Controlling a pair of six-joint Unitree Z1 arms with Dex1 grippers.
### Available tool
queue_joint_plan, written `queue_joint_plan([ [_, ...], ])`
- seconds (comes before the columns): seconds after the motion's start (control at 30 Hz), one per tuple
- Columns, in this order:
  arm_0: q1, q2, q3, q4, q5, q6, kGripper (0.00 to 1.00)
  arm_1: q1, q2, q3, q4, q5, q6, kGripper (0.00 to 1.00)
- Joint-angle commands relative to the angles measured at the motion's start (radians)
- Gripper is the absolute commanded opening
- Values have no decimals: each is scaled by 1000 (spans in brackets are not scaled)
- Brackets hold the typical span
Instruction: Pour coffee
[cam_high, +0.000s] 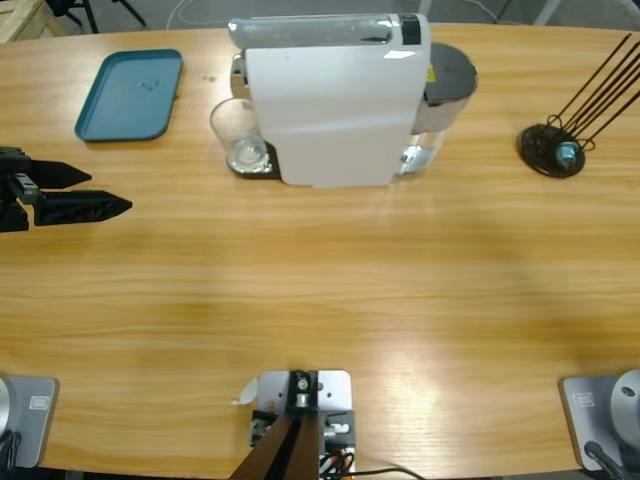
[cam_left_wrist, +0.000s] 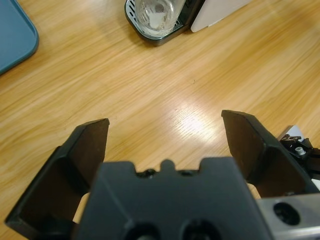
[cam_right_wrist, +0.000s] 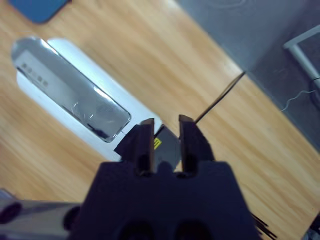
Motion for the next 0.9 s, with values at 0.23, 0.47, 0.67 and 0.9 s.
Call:
queue_joint_plan([
  [0.23, 10, -3, 36, -16, -18, -2, 982, -10, -65, 42, 32, -3, 6, 1000],
  [0.47, 10, -2, 35, -16, -18, 0, 987, -10, -131, 195, -20, 66, 7, 1000],
  [0.67, 10, 0, 35, -17, -18, 3, 996, -10, -224, 358, -90, 78, 7, 1000],
  [0.9, 10, 0, 35, -17, -18, 3, 995, -9, -231, 363, -92, 93, 8, 1000],
])
